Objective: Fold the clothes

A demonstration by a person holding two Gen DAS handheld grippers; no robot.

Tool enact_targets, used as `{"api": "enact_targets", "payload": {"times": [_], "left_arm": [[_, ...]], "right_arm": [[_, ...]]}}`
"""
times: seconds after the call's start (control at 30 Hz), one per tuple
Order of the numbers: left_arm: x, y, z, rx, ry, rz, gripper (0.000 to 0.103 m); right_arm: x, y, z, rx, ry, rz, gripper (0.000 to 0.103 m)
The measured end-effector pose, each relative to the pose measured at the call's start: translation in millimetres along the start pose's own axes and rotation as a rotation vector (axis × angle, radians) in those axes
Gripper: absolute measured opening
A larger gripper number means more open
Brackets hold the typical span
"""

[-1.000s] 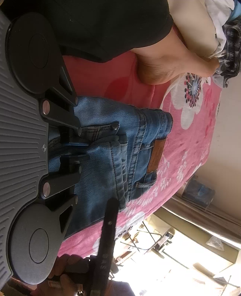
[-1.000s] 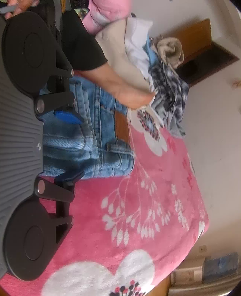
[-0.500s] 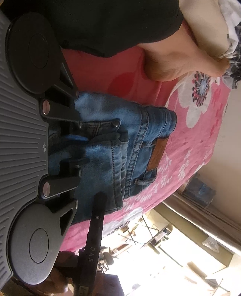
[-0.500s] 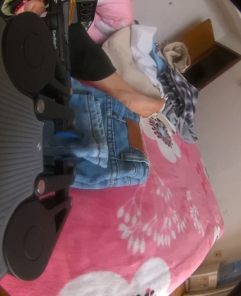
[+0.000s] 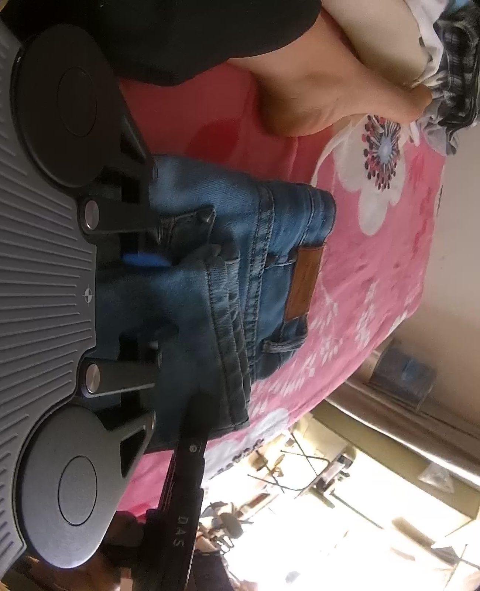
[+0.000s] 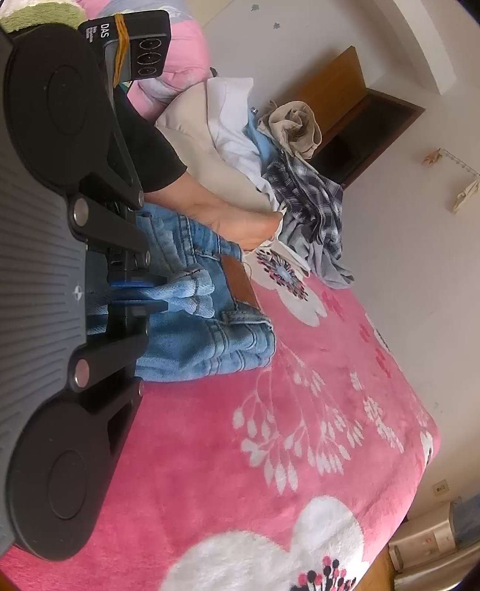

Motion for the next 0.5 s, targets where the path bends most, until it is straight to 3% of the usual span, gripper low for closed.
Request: {"api": "enact_targets", "payload": {"times": [0.2, 0.4, 0.5], "left_arm": [[-19, 3, -5, -0.056, 0.063, 0.016, 0.005], [-33, 6, -35, -0.104, 0.137, 0.013, 0.004], [-15, 4, -51, -0.083, 0.112, -0.036, 0.004]], "right_arm": [[-15, -20, -8, -0.025, 0.051, -0.04, 0.006], [-10, -27, -32, -0.003, 0.094, -0.071, 0.006], [7, -16, -43, 0.054, 0.093, -0.051, 0.006]]}}
Point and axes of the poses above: each gripper's, at about its wrist camera, not at the fingertips, and x roughly the way its jaws point, y to its right, z to its underside, the point moved 2 cm from there along x, roughly the way its jaws point, and after that the axes turned 10 degrees about -x, right-handed, at the moved point
